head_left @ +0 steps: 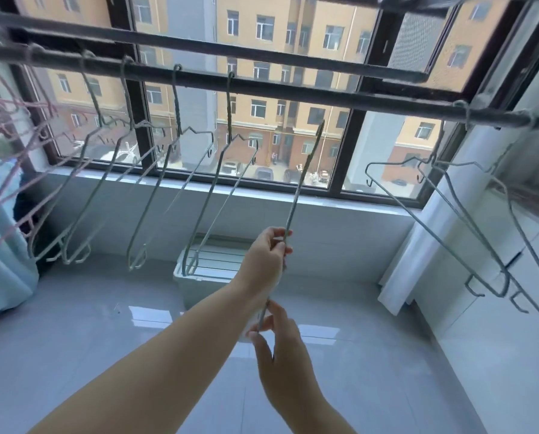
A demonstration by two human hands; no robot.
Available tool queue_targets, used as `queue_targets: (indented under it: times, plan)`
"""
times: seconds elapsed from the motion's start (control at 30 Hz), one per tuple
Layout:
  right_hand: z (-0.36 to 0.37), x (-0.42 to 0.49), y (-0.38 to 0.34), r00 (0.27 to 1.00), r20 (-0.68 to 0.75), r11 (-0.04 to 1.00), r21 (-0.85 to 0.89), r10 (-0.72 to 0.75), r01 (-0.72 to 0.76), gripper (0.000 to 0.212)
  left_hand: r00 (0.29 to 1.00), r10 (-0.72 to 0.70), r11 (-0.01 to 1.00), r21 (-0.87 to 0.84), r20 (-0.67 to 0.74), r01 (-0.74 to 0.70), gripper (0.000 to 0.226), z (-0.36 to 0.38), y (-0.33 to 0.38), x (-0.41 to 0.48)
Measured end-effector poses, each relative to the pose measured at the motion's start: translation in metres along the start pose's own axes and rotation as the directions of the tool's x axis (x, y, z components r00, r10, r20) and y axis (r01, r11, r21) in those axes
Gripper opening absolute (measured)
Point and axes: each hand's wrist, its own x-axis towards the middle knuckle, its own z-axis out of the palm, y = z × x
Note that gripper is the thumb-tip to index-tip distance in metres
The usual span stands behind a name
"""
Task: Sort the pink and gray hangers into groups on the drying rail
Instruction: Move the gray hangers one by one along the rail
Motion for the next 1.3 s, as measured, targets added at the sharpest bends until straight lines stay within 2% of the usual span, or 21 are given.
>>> queue_targets:
  times: [0.13, 0.37, 0.53, 0.73, 0.97, 1.13, 1.23, 1.3]
  plan:
    - [-0.020, 0.013, -0.002, 0.992, -0.087, 0.996, -0.007, -0.088, 0.088, 0.040, 0.995, 0.097, 0.993, -0.066, 0.026, -0.095, 0.031, -0.006, 0.017, 0.005]
    - [-0.035, 0.045, -0.017, 0.973, -0.132, 0.982, -0.023, -0.188, 0.187, 0.041, 0.971, 0.231, 0.969, 0.080, 0.066, -0.236, 0.035, -0.026, 0.048, 0.019]
    - [-0.034, 0.060, -0.022, 0.977, -0.101, 0.982, -0.013, -0.189, 0.189, 0.040, 0.976, 0.218, 0.971, 0.097, 0.019, -0.219, 0.035, -0.033, 0.061, 0.027]
    - [-0.031, 0.061, -0.020, 0.985, -0.094, 0.989, 0.025, -0.144, 0.147, 0.043, 0.981, 0.190, 0.972, 0.134, 0.035, -0.193, 0.038, -0.035, 0.056, 0.033]
    - [-0.027, 0.058, -0.015, 0.992, -0.078, 0.995, 0.004, -0.097, 0.098, 0.046, 0.993, 0.113, 0.989, 0.092, 0.027, -0.115, 0.034, -0.036, 0.041, 0.036]
    - [-0.032, 0.052, -0.018, 0.994, -0.089, 0.997, 0.027, -0.068, 0.070, 0.044, 0.993, 0.117, 0.990, 0.080, -0.011, -0.116, 0.032, -0.033, 0.036, 0.035]
    - [-0.048, 0.044, -0.020, 0.994, -0.104, 0.998, 0.033, -0.044, 0.048, 0.050, 0.990, 0.131, 0.982, 0.143, -0.059, -0.121, 0.042, -0.028, 0.036, 0.033]
    - [-0.067, 0.039, -0.019, 0.981, -0.187, 0.999, -0.006, -0.050, 0.050, 0.049, 0.984, 0.151, 0.963, 0.239, -0.098, -0.124, 0.055, -0.025, 0.035, 0.028]
